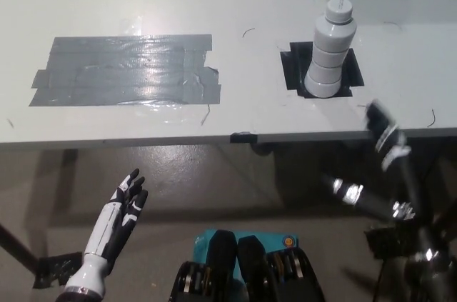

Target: A white bottle is kept in the middle of the desk infront of the robot and the robot picks it up with its right hand and passes it to a person

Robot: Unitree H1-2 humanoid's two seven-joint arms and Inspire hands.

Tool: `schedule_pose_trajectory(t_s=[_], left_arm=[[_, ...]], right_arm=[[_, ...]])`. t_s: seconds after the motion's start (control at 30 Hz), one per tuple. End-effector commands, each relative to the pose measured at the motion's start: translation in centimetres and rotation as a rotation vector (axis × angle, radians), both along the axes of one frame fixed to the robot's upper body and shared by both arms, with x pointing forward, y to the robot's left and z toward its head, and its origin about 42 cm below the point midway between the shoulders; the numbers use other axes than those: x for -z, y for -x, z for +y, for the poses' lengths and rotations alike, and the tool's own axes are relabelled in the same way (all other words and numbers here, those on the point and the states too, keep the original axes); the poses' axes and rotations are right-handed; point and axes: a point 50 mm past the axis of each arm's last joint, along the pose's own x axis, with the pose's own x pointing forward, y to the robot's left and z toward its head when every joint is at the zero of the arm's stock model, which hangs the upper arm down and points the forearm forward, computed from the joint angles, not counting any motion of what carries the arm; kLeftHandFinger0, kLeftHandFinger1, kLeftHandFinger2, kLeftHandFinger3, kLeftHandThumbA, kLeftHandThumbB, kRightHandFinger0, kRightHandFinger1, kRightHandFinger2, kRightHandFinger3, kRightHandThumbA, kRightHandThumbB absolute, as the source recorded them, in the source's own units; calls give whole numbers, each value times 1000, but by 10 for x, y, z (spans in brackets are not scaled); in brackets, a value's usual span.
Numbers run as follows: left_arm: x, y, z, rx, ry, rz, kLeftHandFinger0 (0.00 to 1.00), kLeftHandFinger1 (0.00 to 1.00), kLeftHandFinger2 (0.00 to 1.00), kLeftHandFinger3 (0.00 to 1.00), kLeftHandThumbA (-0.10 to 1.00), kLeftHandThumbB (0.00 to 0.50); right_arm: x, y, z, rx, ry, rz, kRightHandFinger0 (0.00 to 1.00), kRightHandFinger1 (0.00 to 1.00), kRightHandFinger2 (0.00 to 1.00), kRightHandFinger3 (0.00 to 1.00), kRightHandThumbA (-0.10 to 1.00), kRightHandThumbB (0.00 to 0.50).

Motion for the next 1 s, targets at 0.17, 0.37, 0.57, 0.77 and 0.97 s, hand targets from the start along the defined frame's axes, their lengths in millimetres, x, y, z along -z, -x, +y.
schedule_pose_trajectory(t_s=[0.17, 0.37, 0.57, 0.77, 0.97], left_arm=[[-8, -1, -2, 10, 1, -62, 993, 1000, 1000, 1000, 916, 129], [-12, -3, -3, 12, -4, -77, 985, 1000, 1000, 1000, 909, 112], [-12, -5, -3, 7, 0, -79, 975, 1000, 1000, 1000, 912, 131], [-15, -6, -3, 9, -2, -77, 978, 1000, 1000, 1000, 912, 126], [-16, -7, -4, 15, -13, -81, 986, 1000, 1000, 1000, 930, 130]], right_arm=[[-59, -77, -16, 108, 33, -31, 1000, 1000, 1000, 1000, 967, 320], [-64, -123, -17, 128, 65, 82, 1000, 1000, 1000, 1000, 1000, 408], [-58, -162, -14, 145, 46, 181, 1000, 1000, 1000, 1000, 1000, 452], [-58, -181, -2, 123, 2, 248, 1000, 1000, 1000, 1000, 1000, 443], [-60, -197, 8, 93, -19, 282, 1000, 1000, 1000, 1000, 1000, 423]])
